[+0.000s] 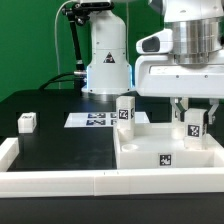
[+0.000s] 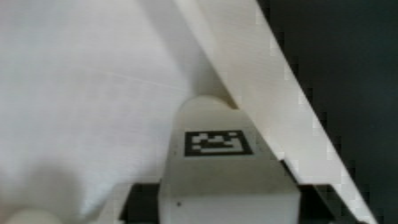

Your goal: Assemble square table

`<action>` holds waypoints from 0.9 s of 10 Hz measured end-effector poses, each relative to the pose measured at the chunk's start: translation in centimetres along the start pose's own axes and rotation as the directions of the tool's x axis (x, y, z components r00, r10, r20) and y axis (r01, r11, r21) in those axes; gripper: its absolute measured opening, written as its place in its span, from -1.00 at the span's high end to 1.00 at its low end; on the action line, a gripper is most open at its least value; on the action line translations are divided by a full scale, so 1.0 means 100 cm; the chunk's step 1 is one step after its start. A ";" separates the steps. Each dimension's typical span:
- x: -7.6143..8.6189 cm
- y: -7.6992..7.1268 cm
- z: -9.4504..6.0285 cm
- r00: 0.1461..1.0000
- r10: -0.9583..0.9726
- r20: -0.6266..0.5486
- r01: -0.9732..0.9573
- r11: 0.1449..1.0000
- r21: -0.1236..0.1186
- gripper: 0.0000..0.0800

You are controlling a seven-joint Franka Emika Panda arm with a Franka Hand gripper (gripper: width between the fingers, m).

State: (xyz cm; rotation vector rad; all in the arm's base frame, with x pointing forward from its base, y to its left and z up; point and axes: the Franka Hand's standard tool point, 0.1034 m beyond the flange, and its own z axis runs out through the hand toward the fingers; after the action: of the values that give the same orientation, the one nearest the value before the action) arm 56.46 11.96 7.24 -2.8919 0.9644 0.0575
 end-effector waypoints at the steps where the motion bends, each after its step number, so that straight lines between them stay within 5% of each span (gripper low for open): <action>1: 0.000 -0.001 0.000 0.992 0.125 -0.005 -0.125 0.992 0.009 0.27; 5: -0.003 -0.003 0.001 0.830 0.558 0.004 -0.558 0.830 0.008 0.27; 9: -0.001 -0.002 0.001 0.733 0.680 0.020 -0.681 0.732 0.015 0.27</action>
Offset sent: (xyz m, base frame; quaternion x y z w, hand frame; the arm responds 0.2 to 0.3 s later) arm -0.0149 -0.0039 -0.0075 -0.0513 -0.0090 0.3507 0.9350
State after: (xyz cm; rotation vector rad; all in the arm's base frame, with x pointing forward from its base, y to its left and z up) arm 56.54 12.17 7.19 -2.3341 1.9522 0.1133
